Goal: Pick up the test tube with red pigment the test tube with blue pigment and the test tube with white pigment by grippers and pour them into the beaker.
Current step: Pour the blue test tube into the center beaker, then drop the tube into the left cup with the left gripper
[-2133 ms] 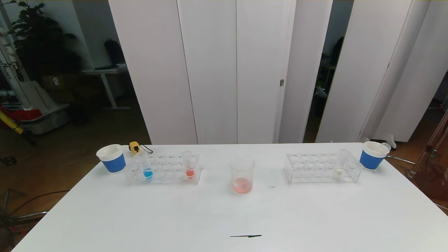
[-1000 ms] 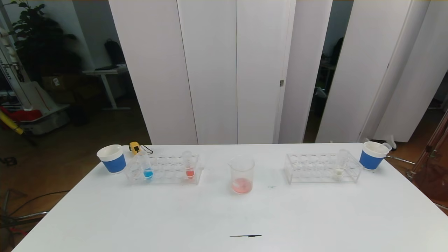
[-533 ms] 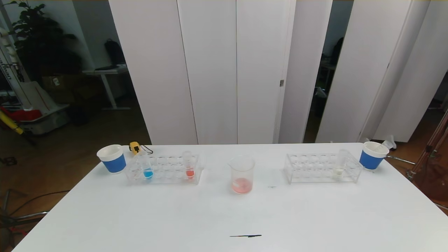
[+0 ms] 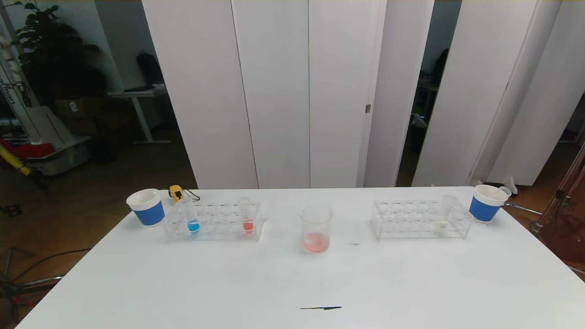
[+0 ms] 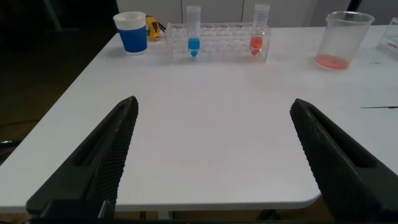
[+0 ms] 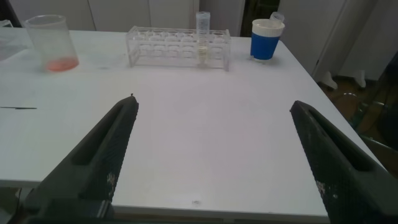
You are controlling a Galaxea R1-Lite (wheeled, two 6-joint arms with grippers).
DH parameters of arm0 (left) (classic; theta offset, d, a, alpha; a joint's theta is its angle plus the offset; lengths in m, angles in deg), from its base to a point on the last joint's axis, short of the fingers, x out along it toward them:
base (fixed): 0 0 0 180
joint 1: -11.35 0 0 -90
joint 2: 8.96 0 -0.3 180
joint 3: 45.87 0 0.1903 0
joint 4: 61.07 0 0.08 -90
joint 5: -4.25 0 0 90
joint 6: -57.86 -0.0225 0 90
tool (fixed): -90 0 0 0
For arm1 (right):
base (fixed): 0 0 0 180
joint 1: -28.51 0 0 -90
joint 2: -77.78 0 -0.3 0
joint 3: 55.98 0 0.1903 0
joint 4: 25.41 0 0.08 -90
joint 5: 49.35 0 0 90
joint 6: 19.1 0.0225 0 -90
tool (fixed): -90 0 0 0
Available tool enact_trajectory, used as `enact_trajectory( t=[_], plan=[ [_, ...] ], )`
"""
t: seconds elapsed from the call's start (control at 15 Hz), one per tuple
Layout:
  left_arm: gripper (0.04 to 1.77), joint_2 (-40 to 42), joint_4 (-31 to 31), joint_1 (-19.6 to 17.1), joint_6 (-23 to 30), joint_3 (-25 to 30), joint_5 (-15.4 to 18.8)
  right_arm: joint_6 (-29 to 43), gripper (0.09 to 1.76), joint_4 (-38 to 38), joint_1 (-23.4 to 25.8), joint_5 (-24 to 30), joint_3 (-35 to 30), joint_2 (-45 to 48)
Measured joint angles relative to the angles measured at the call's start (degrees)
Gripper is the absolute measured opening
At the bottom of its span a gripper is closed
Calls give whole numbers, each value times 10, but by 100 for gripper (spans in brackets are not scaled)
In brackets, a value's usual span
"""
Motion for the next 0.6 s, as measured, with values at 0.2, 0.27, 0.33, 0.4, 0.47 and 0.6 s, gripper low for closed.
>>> enact_trajectory(
  t=[0.2,0.27,0.33,0.4,0.47,0.6],
  plan=[
    [175,0,0,0,0,0,0,0,175,0,0,0,0,0],
    [175,0,0,0,0,0,0,0,175,0,0,0,0,0],
    [175,0,0,0,-2,0,0,0,175,0,0,0,0,0],
    [175,0,0,0,0,0,0,0,175,0,0,0,0,0],
    [175,0,0,0,0,0,0,0,175,0,0,0,0,0],
    [175,0,0,0,0,0,0,0,175,0,0,0,0,0]
  ],
)
